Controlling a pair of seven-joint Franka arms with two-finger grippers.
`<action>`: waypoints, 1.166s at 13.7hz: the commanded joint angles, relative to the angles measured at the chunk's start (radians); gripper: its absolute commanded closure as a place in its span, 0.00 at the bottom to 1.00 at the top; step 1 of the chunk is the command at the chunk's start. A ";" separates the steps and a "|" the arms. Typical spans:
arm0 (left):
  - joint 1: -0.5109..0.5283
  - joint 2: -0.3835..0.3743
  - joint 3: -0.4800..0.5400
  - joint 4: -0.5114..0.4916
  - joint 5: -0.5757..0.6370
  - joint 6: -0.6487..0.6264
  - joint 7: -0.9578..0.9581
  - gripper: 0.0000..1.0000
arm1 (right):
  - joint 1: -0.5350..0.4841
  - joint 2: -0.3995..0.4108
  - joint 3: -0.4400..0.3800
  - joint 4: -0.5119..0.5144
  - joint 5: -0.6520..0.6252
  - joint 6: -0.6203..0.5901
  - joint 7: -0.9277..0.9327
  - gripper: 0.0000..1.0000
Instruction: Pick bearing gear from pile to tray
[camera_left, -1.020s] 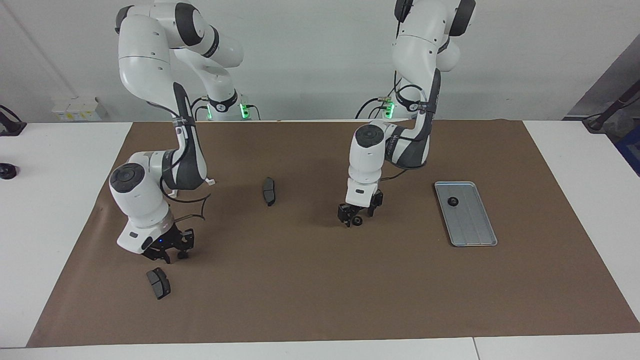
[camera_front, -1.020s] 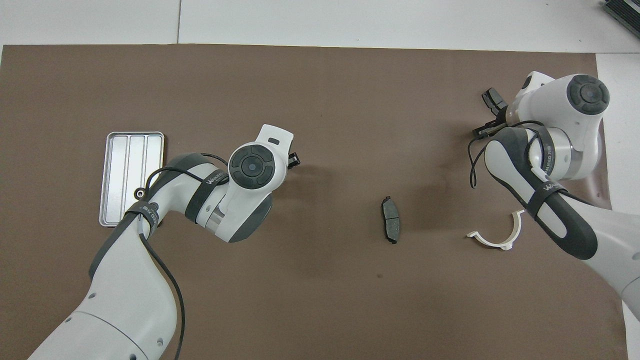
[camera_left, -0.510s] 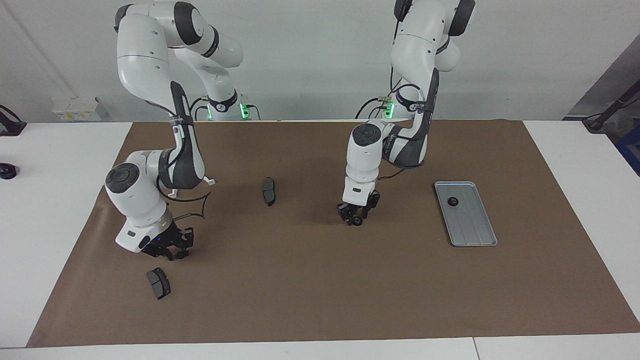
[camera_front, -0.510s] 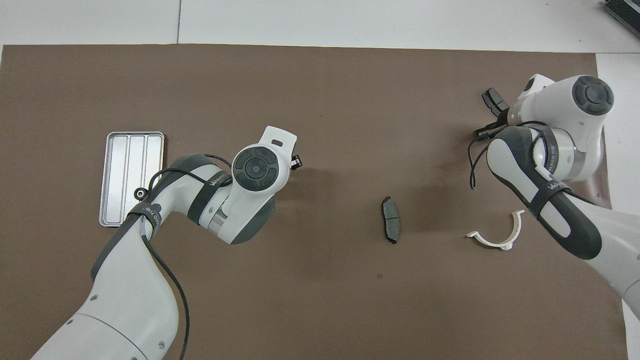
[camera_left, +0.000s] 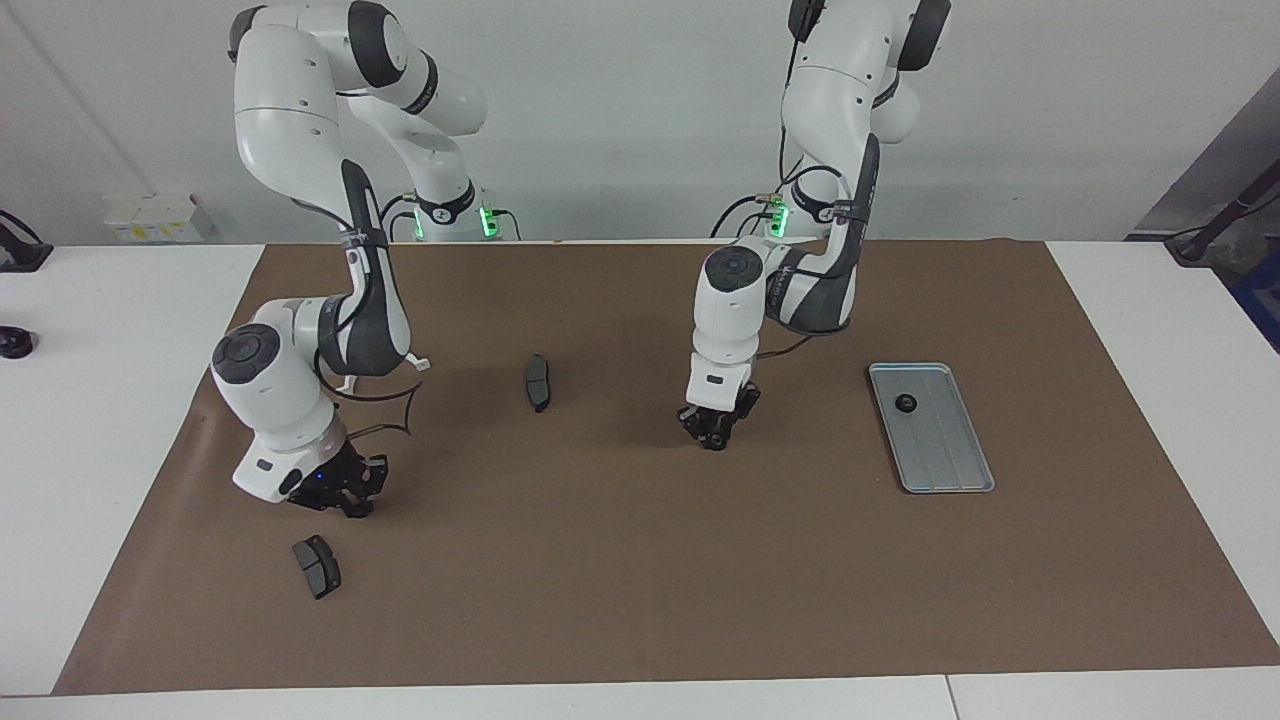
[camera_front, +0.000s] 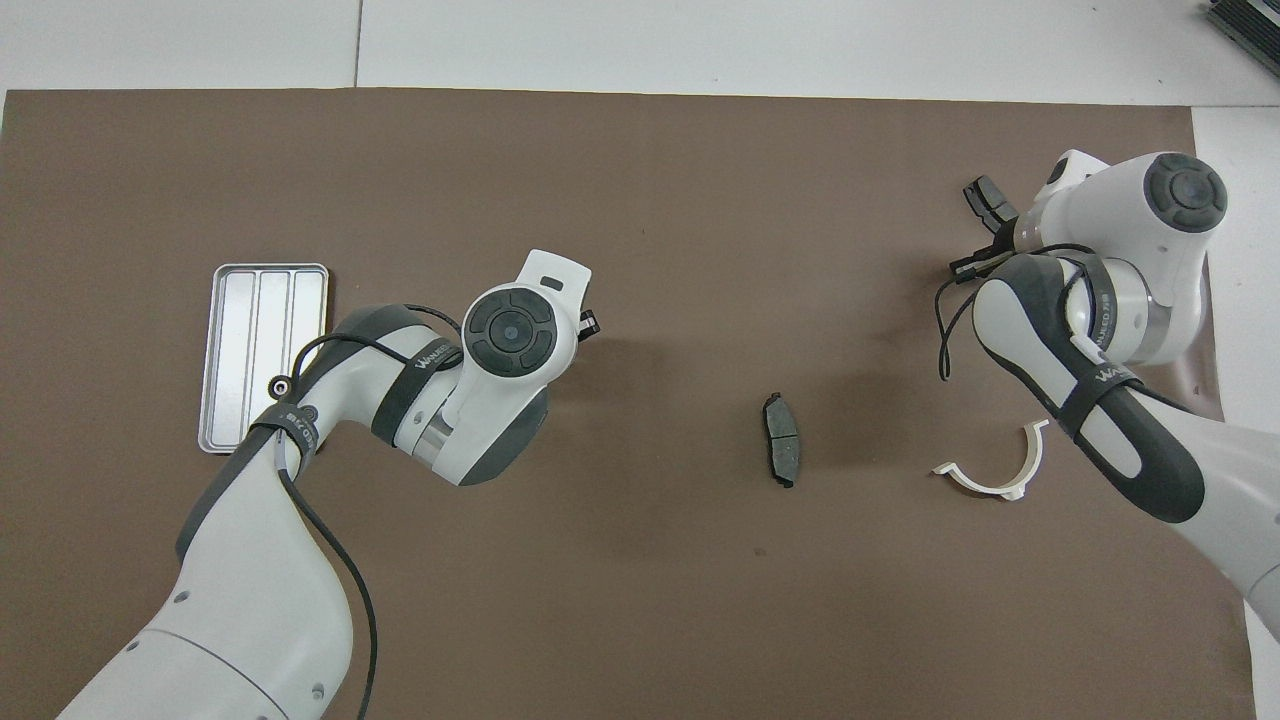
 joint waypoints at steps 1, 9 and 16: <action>0.060 -0.073 0.009 0.011 0.015 -0.087 0.076 1.00 | -0.009 -0.024 0.016 -0.008 0.017 -0.025 -0.001 1.00; 0.469 -0.201 0.005 -0.063 -0.094 -0.187 0.660 1.00 | 0.271 -0.036 0.017 0.083 -0.001 -0.111 0.337 1.00; 0.639 -0.273 0.008 -0.256 -0.178 -0.128 0.931 1.00 | 0.661 0.006 0.016 0.083 -0.019 0.088 0.735 1.00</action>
